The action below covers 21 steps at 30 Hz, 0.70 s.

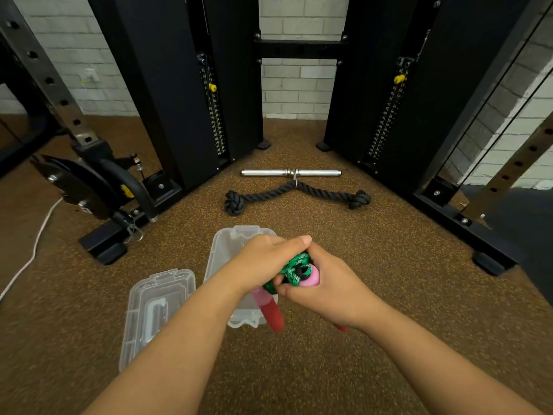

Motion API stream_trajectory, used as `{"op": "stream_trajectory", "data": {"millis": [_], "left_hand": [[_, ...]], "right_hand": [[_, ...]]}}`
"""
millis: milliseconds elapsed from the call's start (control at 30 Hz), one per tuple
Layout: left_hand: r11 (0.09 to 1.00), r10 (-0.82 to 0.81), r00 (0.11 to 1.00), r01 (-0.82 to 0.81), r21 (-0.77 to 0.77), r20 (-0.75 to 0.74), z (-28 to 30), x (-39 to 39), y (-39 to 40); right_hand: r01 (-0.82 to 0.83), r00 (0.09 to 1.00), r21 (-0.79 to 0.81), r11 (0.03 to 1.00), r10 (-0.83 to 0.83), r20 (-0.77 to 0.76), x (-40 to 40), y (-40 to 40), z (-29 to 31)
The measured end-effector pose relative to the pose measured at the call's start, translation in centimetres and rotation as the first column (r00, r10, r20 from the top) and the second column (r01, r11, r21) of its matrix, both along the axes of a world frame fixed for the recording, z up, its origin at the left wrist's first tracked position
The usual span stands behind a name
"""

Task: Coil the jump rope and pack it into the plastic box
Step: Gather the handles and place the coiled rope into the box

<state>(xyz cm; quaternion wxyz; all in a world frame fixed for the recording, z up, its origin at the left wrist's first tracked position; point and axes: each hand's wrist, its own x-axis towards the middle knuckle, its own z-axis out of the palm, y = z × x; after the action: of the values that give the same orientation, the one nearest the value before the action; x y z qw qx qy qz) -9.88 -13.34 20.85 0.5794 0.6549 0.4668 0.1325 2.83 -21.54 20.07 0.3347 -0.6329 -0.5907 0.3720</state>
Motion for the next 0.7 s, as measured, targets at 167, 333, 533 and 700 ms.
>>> {"op": "stream_trajectory", "data": {"millis": [167,333,533,700], "left_hand": [[0.945,0.276,0.957,-0.287,0.155,0.086,0.6,0.8,-0.4],[0.945,0.318,0.924,-0.326,0.004,0.211,0.8,1.3,-0.8],[0.968,0.137,0.917,-0.044,-0.247,0.374,0.5,-0.2,-0.1],[0.99,0.066,0.941,-0.019,-0.143,0.332,0.7,-0.3,-0.1]], "right_hand": [[0.063,0.998,0.019,0.998,-0.064,0.03,0.0,0.2,0.1],[0.177,0.98,0.0,0.984,-0.176,-0.09,-0.1,0.5,-0.6],[0.283,0.889,-0.124,0.951,-0.309,-0.339,0.9,1.5,-0.9],[0.311,0.85,-0.163,0.936,-0.351,-0.393,0.7,2.1,-1.5]]}}
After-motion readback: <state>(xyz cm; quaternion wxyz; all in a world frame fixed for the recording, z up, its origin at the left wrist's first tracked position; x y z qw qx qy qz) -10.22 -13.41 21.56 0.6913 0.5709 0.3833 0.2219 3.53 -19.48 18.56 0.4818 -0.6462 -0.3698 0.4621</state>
